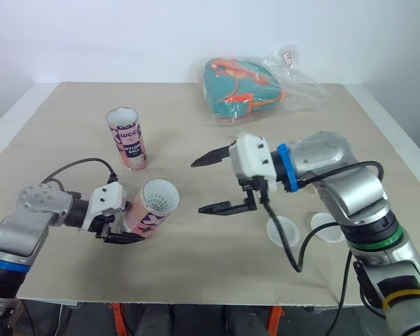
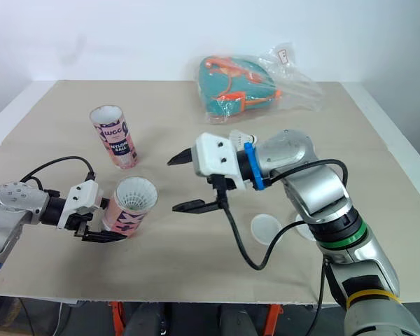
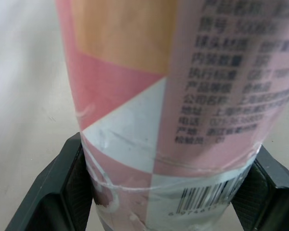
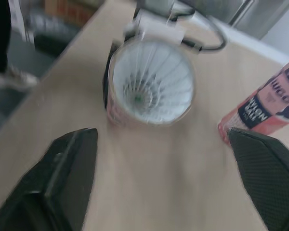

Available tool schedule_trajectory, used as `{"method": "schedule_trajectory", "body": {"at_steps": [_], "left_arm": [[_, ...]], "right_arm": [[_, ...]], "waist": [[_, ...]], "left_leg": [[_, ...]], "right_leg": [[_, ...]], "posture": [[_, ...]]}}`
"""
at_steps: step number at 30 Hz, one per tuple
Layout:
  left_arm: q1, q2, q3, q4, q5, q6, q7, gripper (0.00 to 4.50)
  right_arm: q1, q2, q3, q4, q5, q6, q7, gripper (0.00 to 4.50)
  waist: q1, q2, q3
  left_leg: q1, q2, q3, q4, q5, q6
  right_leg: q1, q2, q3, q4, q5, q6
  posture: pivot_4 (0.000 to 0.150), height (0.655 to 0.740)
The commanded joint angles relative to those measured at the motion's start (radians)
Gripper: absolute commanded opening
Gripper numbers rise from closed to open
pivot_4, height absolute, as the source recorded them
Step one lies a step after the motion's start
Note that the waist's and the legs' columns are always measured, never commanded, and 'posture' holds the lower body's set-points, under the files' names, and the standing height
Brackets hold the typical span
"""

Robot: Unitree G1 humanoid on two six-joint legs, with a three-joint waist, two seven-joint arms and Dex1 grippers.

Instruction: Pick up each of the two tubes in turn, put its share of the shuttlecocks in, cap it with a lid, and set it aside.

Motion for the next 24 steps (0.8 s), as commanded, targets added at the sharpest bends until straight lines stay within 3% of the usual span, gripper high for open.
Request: {"method": "schedule_trajectory", "body": {"at_steps": [1, 24], "left_arm": [[0.018, -0.011, -0.052, 0.001, 0.013, 0.005, 0.006, 3.44], [0.027, -0.02, -0.045, -0.012, 0.007, 0.003, 0.015, 3.44]], "right_arm": [[0.012, 0.004, -0.074, -0.006, 0.051, 0.035, -0.036, 4.41], [0.173, 0.002, -0.17, -0.04, 0.141, 0.159, -0.176, 4.41]], "waist": [[0.0, 0.0, 0.0], [0.0, 0.0, 0.0]], "left_leg": [[0.0, 0.0, 0.0, 0.0, 0.0, 0.0], [0.0, 0.0, 0.0, 0.0, 0.0, 0.0]], "right_leg": [[0.0, 0.0, 0.0, 0.0, 0.0, 0.0], [0.0, 0.0, 0.0, 0.0, 0.0, 0.001]], "posture": [[0.15, 0.7387], [0.15, 0.7387]]}}
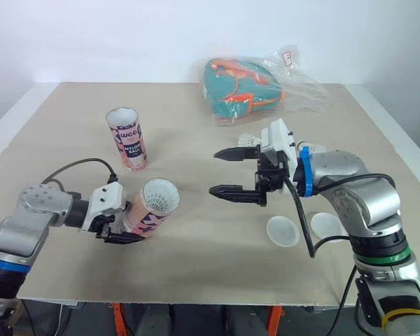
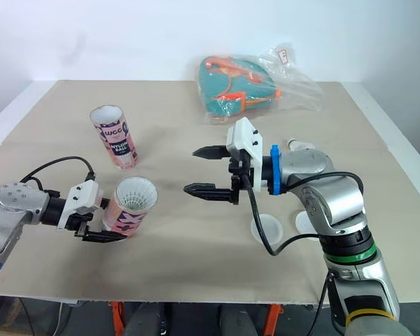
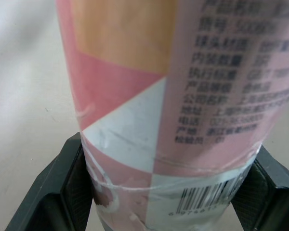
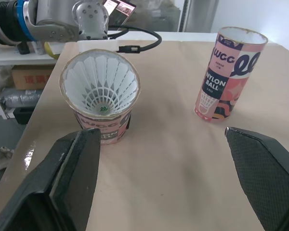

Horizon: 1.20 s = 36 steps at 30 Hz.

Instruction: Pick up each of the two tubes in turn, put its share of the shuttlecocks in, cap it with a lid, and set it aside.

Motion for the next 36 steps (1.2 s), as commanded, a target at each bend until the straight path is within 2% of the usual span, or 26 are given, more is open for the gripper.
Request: {"method": "schedule_trajectory", "body": {"at_steps": [1, 3, 5, 7, 8, 11, 16, 19, 23, 30, 33, 36], "left_arm": [[0.022, -0.017, -0.05, -0.01, 0.007, 0.004, 0.012, 3.44], [0.022, -0.017, -0.05, -0.012, 0.007, 0.004, 0.013, 3.44], [0.021, -0.018, -0.052, -0.011, 0.008, 0.004, 0.012, 3.44], [0.016, -0.018, -0.058, -0.005, 0.011, 0.003, 0.007, 3.44], [0.012, -0.019, -0.062, 0.001, 0.014, 0.001, 0.004, 3.44], [-0.001, -0.022, -0.07, 0.018, 0.022, -0.006, -0.003, 3.44], [-0.022, -0.024, -0.078, 0.037, 0.029, -0.014, -0.013, 3.44], [-0.046, -0.027, -0.084, 0.055, 0.034, -0.023, -0.02, 3.44], [-0.101, -0.035, -0.086, 0.055, 0.008, -0.007, -0.044, 3.44], [-0.174, -0.039, -0.111, 0.078, 0.009, -0.005, -0.073, 3.44], [-0.186, -0.041, -0.116, 0.093, 0.009, -0.007, -0.08, 3.44], [-0.189, -0.038, -0.132, 0.114, 0.026, -0.025, -0.089, 3.44]], "right_arm": [[0.01, -0.014, -0.045, -0.042, 0.031, 0.008, -0.011, 4.05], [0.027, -0.027, -0.057, -0.057, 0.055, 0.012, 0.003, 3.68], [0.033, -0.032, -0.064, -0.071, 0.078, 0.021, 0.011, 2.6], [0.029, -0.035, -0.052, -0.077, 0.085, 0.023, 0.023, 1.8], [0.023, -0.034, -0.042, -0.077, 0.087, 0.024, 0.028, 1.19], [-0.023, -0.021, 0.034, -0.048, 0.05, 0.026, 0.048, 0.02], [-0.14, 0.03, 0.165, 0.055, -0.02, 0.027, 0.087, 0.02], [-0.263, 0.019, 0.283, 0.13, -0.104, 0.094, 0.124, 0.02], [-0.338, 0.039, 0.277, 0.165, -0.067, 0.113, 0.204, 0.02], [-0.378, 0.057, 0.29, 0.217, -0.112, 0.081, 0.254, 0.02], [-0.407, 0.076, 0.282, 0.244, -0.122, 0.077, 0.258, 0.02], [-0.44, 0.095, 0.337, 0.26, -0.174, 0.057, 0.27, 0.02]], "waist": [[0.0, 0.0, 0.0], [0.0, 0.0, 0.0], [0.0, 0.0, 0.0], [0.0, 0.0, 0.0], [0.0, 0.0, 0.0], [0.0, 0.0, 0.0], [0.0, 0.0, 0.0], [0.0, 0.001, 0.0], [0.002, 0.001, 0.0], [-0.005, -0.003, 0.002], [-0.005, -0.003, 0.002], [-0.006, -0.003, 0.002]], "left_leg": [[0.0, 0.0, 0.0, 0.0, 0.0, 0.0], [0.0, 0.0, 0.0, 0.0, 0.0, 0.0], [0.0, 0.0, 0.0, 0.0, 0.0, 0.0], [0.0, 0.0, 0.0, 0.0, 0.0, 0.0], [0.0, 0.0, 0.0, 0.0, 0.0, 0.0], [0.0, 0.0, 0.0, 0.0, 0.0, 0.0], [0.0, 0.0, 0.0, 0.001, 0.001, 0.001], [0.0, 0.0, 0.001, 0.003, 0.001, 0.001], [-0.005, 0.001, 0.001, 0.006, 0.001, 0.001], [-0.01, 0.003, 0.001, 0.006, 0.0, 0.002], [-0.01, 0.004, 0.0, 0.006, 0.0, 0.003], [-0.01, 0.006, -0.002, 0.005, 0.0, 0.003]], "right_leg": [[0.0, 0.0, 0.0, 0.0, 0.0, 0.0], [0.0, 0.0, 0.0, 0.0, 0.0, 0.0], [0.0, 0.0, 0.0, 0.0, 0.0, 0.0], [0.0, 0.0, 0.0, 0.0, 0.0, 0.0], [0.0, 0.0, 0.0, 0.0, 0.0, 0.0], [0.0, 0.0, 0.0, 0.0, 0.0, 0.0], [0.0, 0.0, 0.0, 0.0, 0.0, 0.0], [-0.003, 0.0, 0.0, 0.0, 0.001, 0.0], [-0.003, -0.001, -0.002, 0.0, 0.0, 0.0], [-0.004, 0.002, -0.003, 0.001, 0.003, 0.003], [-0.006, 0.005, -0.003, 0.006, 0.002, 0.0], [-0.006, 0.007, -0.004, 0.006, 0.001, -0.001]], "posture": [[0.15, 0.7387], [0.15, 0.7387], [0.15, 0.7387], [0.15, 0.7387], [0.15, 0.7387], [0.15, 0.7387], [0.15, 0.7387], [0.15, 0.7387], [0.15, 0.7387], [0.15, 0.7387], [0.15, 0.7387], [0.15, 0.7387]]}}
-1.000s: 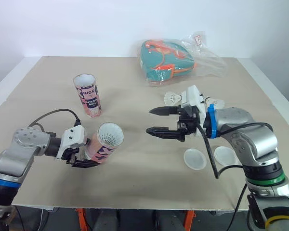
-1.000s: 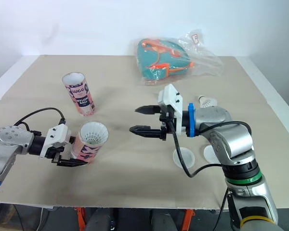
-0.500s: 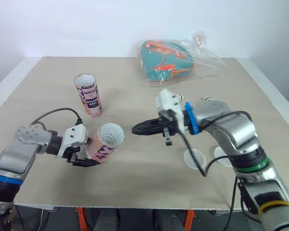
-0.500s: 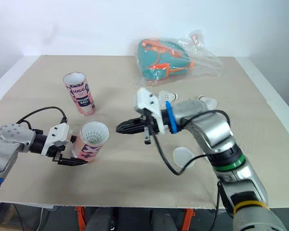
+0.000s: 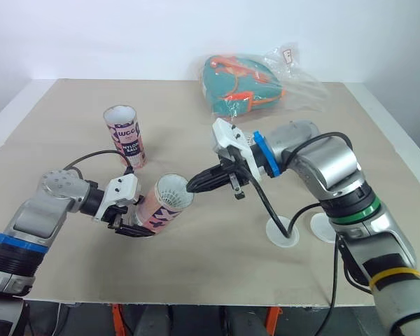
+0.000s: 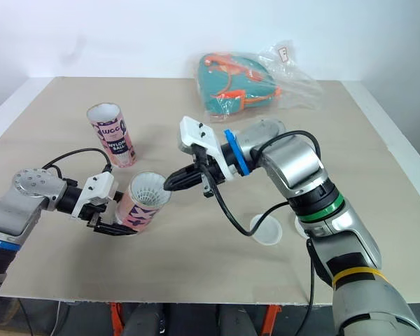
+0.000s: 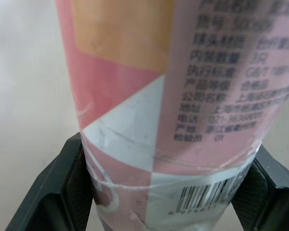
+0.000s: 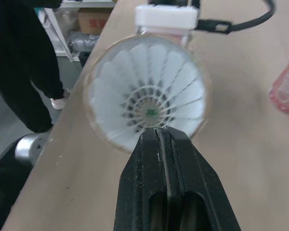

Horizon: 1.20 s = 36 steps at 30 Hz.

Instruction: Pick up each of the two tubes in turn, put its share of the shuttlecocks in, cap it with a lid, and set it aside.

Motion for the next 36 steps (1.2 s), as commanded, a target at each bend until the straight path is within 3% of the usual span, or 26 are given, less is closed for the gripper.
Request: {"method": "schedule_trajectory", "body": {"at_steps": [1, 14, 22, 26, 36], "left_arm": [[-0.009, 0.003, -0.028, 0.02, 0.021, -0.028, -0.012, 3.44], [-0.04, -0.022, -0.039, 0.08, 0.029, -0.06, -0.016, 3.44], [-0.02, -0.022, -0.02, 0.038, 0.01, -0.027, 0.006, 3.44], [-0.007, -0.019, -0.012, 0.02, 0.008, -0.014, 0.011, 3.44], [0.021, -0.029, -0.006, -0.02, -0.01, 0.0, 0.036, 3.44]], "right_arm": [[-0.06, 0.024, 0.054, 0.007, -0.06, -0.034, 0.022, 0.02], [-0.243, 0.258, 0.251, 0.307, -0.228, -0.066, 0.093, 0.02], [-0.241, 0.35, 0.294, 0.368, -0.319, -0.095, 0.081, 0.02], [-0.226, 0.339, 0.271, 0.338, -0.322, -0.089, 0.11, 0.02], [-0.273, 0.135, 0.029, 0.276, -0.138, 0.016, 0.271, 0.02]], "waist": [[0.0, 0.0, 0.0], [-0.002, 0.001, 0.0], [-0.003, 0.001, -0.002], [-0.003, 0.002, -0.002], [0.004, 0.002, -0.001]], "left_leg": [[0.0, 0.0, 0.0, 0.0, 0.0, 0.0], [0.002, 0.003, 0.001, 0.001, 0.0, 0.0], [0.004, 0.006, 0.0, 0.001, 0.0, 0.0], [0.005, 0.01, 0.0, 0.001, 0.001, 0.0], [0.002, 0.009, 0.001, 0.001, 0.001, -0.001]], "right_leg": [[0.0, 0.0, 0.0, 0.0, 0.0, 0.0], [0.001, 0.002, 0.0, 0.001, 0.001, 0.0], [0.002, 0.004, -0.002, 0.001, 0.001, -0.005], [0.002, 0.009, -0.002, 0.002, 0.003, -0.008], [0.001, 0.008, 0.0, 0.001, 0.003, -0.006]], "posture": [[0.15, 0.7387], [0.15, 0.7387], [0.15, 0.7387], [0.15, 0.7387], [0.15, 0.7387]]}}
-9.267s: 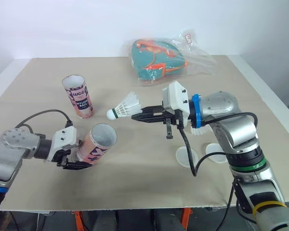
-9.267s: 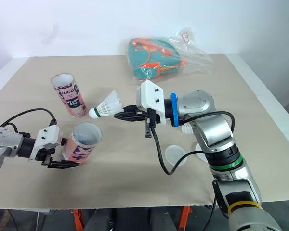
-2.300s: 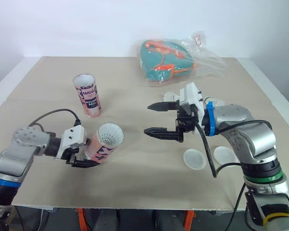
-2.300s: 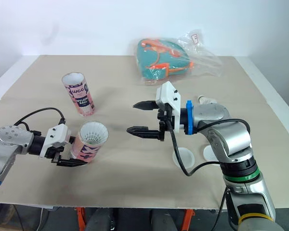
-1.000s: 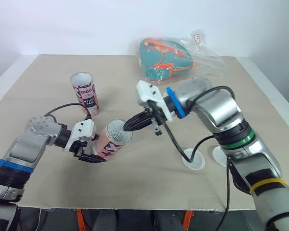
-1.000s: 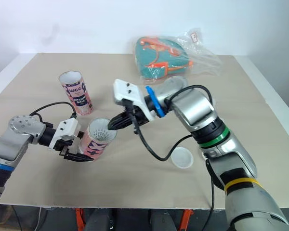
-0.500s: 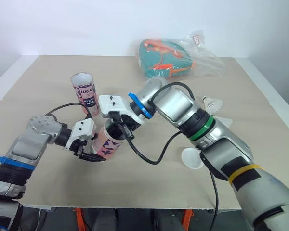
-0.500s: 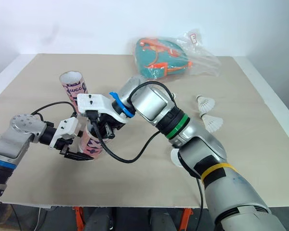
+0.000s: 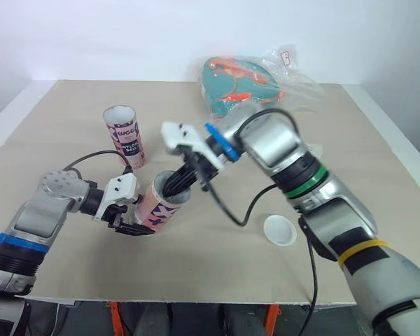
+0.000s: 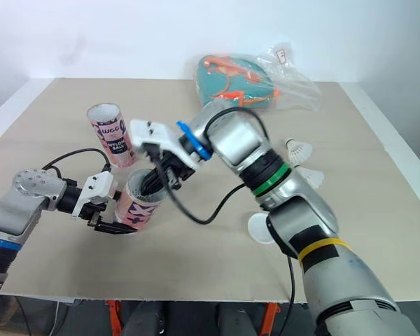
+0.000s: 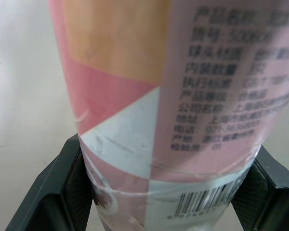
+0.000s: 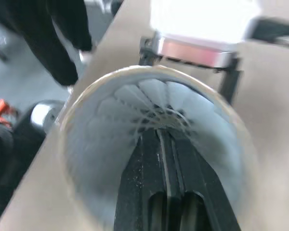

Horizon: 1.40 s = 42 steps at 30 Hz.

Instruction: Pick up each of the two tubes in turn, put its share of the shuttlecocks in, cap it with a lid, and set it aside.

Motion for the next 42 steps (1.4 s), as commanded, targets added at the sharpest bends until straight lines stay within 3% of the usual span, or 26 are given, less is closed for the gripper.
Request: {"method": "schedule_trajectory", "body": {"at_steps": [1, 5, 8, 13, 16, 22, 28, 37, 42], "left_arm": [[0.017, -0.023, -0.012, -0.034, -0.013, 0.009, 0.019, 3.44], [0.024, -0.055, 0.002, -0.045, -0.028, -0.008, 0.048, 3.44], [0.037, -0.092, 0.032, -0.073, -0.061, -0.008, 0.083, 3.44], [0.04, -0.167, 0.103, -0.111, -0.179, 0.023, 0.131, 3.44], [0.061, -0.177, 0.104, -0.134, -0.208, 0.052, 0.146, 3.44], [0.12, -0.246, 0.046, -0.071, -0.163, -0.029, 0.171, 3.44], [0.137, -0.35, -0.019, 0.011, -0.11, -0.153, 0.18, 3.44], [0.129, -0.432, -0.069, 0.14, -0.014, -0.373, 0.206, 3.44], [0.124, -0.467, -0.051, 0.178, -0.031, -0.41, 0.234, 3.44]], "right_arm": [[-0.022, -0.06, -0.083, -0.066, 0.059, 0.044, 0.043, 0.02], [0.06, -0.146, -0.131, -0.111, 0.028, -0.007, -0.041, 0.02], [0.185, -0.19, -0.252, -0.222, 0.063, -0.094, -0.113, 0.02], [0.43, -0.345, -0.401, -0.433, 0.121, -0.005, -0.192, 0.02], [0.583, -0.431, -0.504, -0.544, 0.17, 0.065, -0.239, 0.94], [0.746, -0.55, -0.515, -0.638, 0.182, 0.137, -0.305, 3.87], [0.795, -0.668, -0.396, -0.562, 0.097, 0.03, -0.257, 3.87], [0.719, -0.66, -0.256, -0.345, -0.02, -0.082, -0.206, 3.87], [0.693, -0.639, -0.211, -0.305, -0.058, -0.108, -0.186, 3.87]], "waist": [[0.001, 0.0, 0.0], [0.0, 0.0, 0.0], [0.001, -0.001, 0.001], [-0.001, -0.003, 0.003], [-0.003, -0.003, 0.003], [-0.025, -0.003, 0.003], [-0.025, -0.004, 0.004], [-0.025, -0.004, 0.003], [-0.024, -0.004, 0.003]], "left_leg": [[0.0, 0.0, 0.0, 0.0, 0.0, 0.0], [0.0, 0.0, 0.0, -0.001, -0.001, 0.0], [-0.001, 0.0, -0.001, -0.001, -0.001, -0.001], [-0.004, -0.001, 0.0, -0.001, -0.002, -0.002], [-0.004, -0.001, 0.0, -0.001, -0.003, 0.0], [-0.001, -0.001, 0.002, -0.001, -0.005, 0.003], [0.0, -0.001, 0.003, 0.003, -0.005, 0.003], [0.001, -0.002, 0.006, 0.003, -0.005, 0.003], [0.001, -0.002, 0.006, 0.003, -0.005, 0.003]], "right_leg": [[0.0, 0.0, -0.001, 0.0, 0.0, 0.0], [-0.001, 0.0, 0.0, 0.0, -0.001, -0.001], [0.0, 0.0, -0.001, -0.001, -0.003, 0.001], [-0.004, 0.0, 0.001, 0.0, -0.002, 0.001], [-0.003, 0.001, 0.001, 0.0, -0.002, -0.002], [-0.002, 0.001, 0.004, 0.0, -0.005, 0.003], [0.001, 0.0, 0.006, -0.001, -0.003, 0.004], [0.001, 0.0, 0.009, -0.002, -0.001, 0.007], [0.001, 0.0, 0.009, -0.002, -0.001, 0.008]], "posture": [[0.15, 0.7387], [0.15, 0.7387], [0.15, 0.7387], [0.15, 0.7387], [0.15, 0.7387], [0.15, 0.7387], [0.15, 0.7387], [0.15, 0.7387], [0.15, 0.7387]]}}
